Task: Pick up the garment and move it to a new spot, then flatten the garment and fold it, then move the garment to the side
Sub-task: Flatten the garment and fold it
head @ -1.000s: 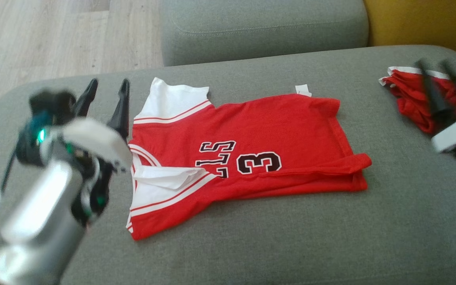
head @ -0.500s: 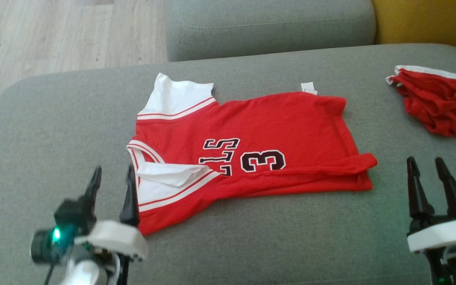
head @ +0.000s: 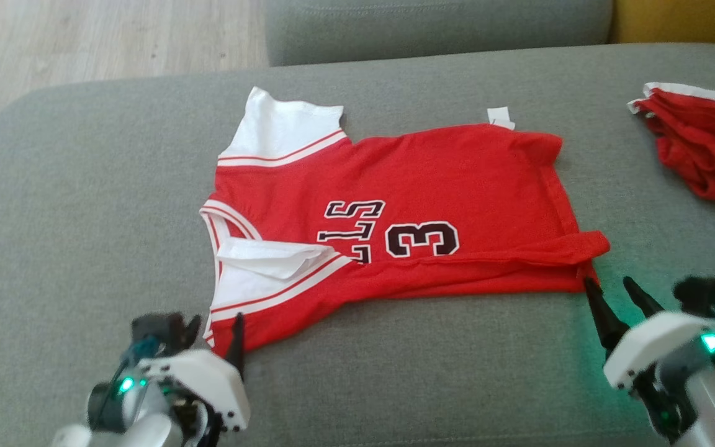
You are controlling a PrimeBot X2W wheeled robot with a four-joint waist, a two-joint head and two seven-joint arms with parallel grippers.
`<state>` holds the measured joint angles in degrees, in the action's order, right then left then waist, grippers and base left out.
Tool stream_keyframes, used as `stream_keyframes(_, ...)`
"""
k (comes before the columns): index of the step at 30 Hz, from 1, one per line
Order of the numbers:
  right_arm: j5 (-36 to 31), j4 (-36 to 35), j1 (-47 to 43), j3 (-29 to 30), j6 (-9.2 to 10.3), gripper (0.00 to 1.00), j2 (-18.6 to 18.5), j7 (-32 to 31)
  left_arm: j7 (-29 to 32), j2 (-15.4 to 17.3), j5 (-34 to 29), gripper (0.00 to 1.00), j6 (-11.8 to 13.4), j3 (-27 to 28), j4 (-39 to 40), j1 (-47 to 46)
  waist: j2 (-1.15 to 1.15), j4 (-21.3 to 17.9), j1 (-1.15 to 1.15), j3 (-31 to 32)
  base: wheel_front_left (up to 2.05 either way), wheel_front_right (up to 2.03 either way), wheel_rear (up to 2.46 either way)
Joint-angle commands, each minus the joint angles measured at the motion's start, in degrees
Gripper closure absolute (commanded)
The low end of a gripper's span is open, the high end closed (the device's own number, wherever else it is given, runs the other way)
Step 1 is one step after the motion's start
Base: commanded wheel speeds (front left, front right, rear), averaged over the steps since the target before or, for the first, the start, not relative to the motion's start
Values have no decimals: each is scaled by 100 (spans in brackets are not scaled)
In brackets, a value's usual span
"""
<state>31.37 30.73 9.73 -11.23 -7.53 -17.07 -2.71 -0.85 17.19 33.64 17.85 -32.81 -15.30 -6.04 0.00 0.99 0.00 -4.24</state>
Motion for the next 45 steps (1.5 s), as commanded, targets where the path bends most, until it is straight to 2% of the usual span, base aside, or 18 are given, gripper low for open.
stream_keyframes(1, -2, -7, 285, -159, 4, 0, -152, -55, 112, 35, 25, 0, -20, 162, 106, -343, 0, 48, 0, -47, 0, 0, 0)
stream_keyframes(7, -39, 834, 672, -280, 4, 0, -109, -366, 775, -23, 179, 0, -80, -26, -128, -475, 0, 149, 0, -80, 0, 0, 0)
stream_keyframes(12, -28, 1171, 908, -399, 4, 0, -44, -308, 906, -45, 211, 0, 68, 50, -351, -644, 0, 158, 0, -177, 0, 0, 0)
stream_keyframes(19, 131, 1416, 1162, -704, 4, 0, -34, -350, 1027, -103, 337, 0, 149, 133, -553, -747, 0, 95, 0, -315, 0, 0, 0)
stream_keyframes(20, 165, 1443, 1187, -762, 4, 4, -36, -377, 1042, -110, 354, 0, 144, 135, -575, -757, 0, 90, 0, -326, 0, 0, 0)
stream_keyframes(21, 202, 1460, 1210, -823, 4, 18, -41, -393, 1059, -118, 374, 0, 128, 132, -595, -764, 0, 86, 0, -334, 0, 0, 0)
stream_keyframes(22, 241, 1479, 1230, -875, 4, 40, -48, -397, 1058, -123, 386, 18, 117, 132, -608, -772, 0, 86, 0, -337, 0, 0, 0)
stream_keyframes(23, 280, 1500, 1245, -922, 4, 56, -57, -393, 1048, -128, 395, 62, 107, 134, -620, -779, 0, 86, 0, -333, 0, 0, 0)
stream_keyframes(24, 309, 1512, 1262, -967, 4, 75, -67, -365, 1039, -133, 405, 100, 98, 137, -629, -785, 0, 87, 0, -322, 0, 0, 0)
stream_keyframes(25, 335, 1523, 1277, -1008, 4, 100, -74, -321, 1026, -134, 412, 100, 85, 137, -634, -789, 0, 88, 0, -305, 0, 0, 0)
stream_keyframes(31, 443, 1632, 1312, -1140, 4, 100, -165, -75, 978, -34, 442, 100, 32, 165, -556, -756, 0, 95, 0, -44, 0, 0, 0)
stream_keyframes(35, 468, 1597, 1275, -1217, 4, 100, -355, -129, 1219, 242, 419, 100, -11, 116, -347, -692, 0, 80, 0, 178, 0, 0, 0)
stream_keyframes(38, 532, 1460, 1149, -1299, 4, 100, -533, -391, 1530, 478, 451, 100, -44, 73, -70, -603, 0, 73, 0, 321, 0, 0, 0)
stream_keyframes(45, 822, 752, 446, -1429, 4, 100, -1043, -1472, 2381, 945, 676, 100, -92, -79, 559, -161, 0, 3, 0, 456, 0, 0, 0)
